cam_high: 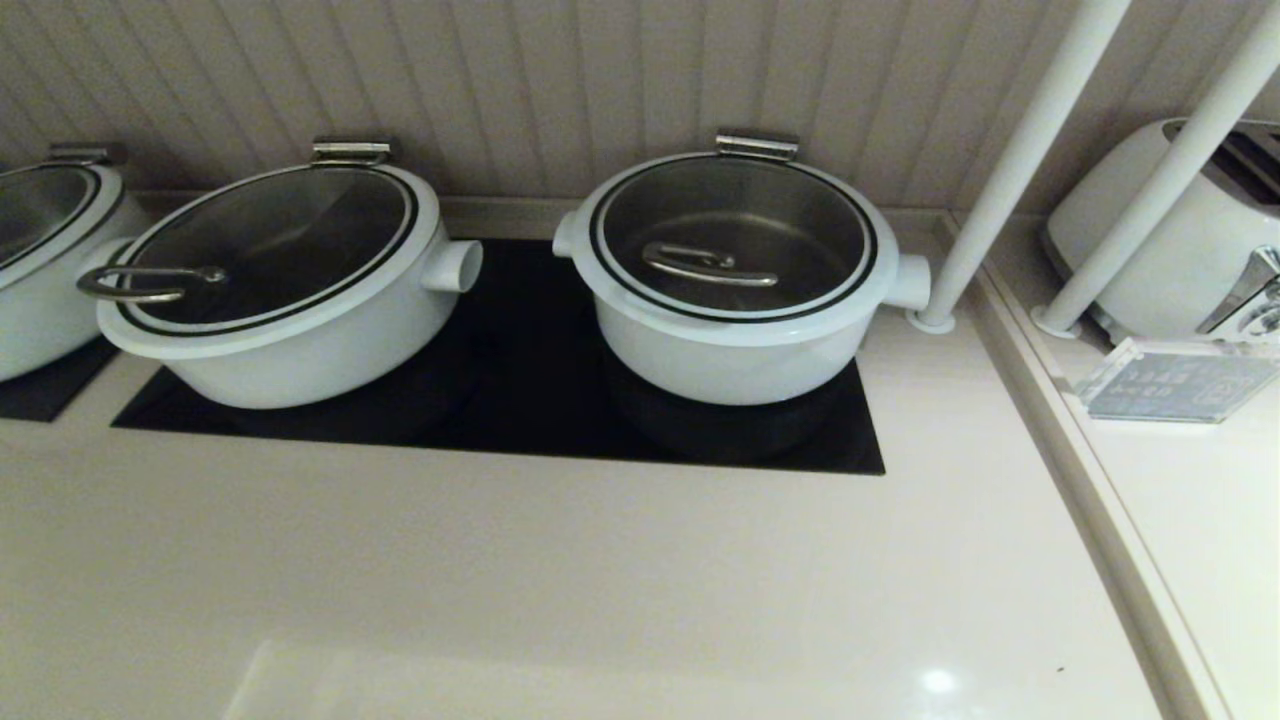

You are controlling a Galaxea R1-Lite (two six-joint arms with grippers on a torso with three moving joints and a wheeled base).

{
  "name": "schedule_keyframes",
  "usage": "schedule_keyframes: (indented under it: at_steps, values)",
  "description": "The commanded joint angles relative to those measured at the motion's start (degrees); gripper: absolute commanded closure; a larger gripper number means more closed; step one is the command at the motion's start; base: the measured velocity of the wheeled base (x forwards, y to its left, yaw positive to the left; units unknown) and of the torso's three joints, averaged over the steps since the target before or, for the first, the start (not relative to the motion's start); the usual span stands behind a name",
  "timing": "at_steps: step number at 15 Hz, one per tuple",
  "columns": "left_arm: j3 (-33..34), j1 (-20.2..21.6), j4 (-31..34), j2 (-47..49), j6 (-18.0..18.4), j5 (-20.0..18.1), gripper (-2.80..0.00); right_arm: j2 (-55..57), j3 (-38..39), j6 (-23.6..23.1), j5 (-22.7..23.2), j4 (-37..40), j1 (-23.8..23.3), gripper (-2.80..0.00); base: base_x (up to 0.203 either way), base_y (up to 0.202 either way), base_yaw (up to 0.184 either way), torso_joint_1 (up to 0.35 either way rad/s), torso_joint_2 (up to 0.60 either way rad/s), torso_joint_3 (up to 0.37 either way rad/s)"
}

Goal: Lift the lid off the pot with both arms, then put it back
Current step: Open the food pot lid a small opening with the right arm

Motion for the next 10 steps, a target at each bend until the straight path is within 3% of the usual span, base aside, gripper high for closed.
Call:
schedule_keyframes:
  at_steps: [1,10]
  values:
    - [-0.02,0.0,0.01,0.04,0.07,0.0,0.0,0.07,0.02,-0.13,0.08,-0.04,0.04,0.0,0.0,0.0,0.0,0.0,0.0,0.0]
    - [-0.04,-0.06,0.01,0.04,0.07,0.0,0.0,0.07,-0.07,-1.33,0.62,-0.12,0.04,0.0,0.0,0.0,0.0,0.0,0.0,0.0]
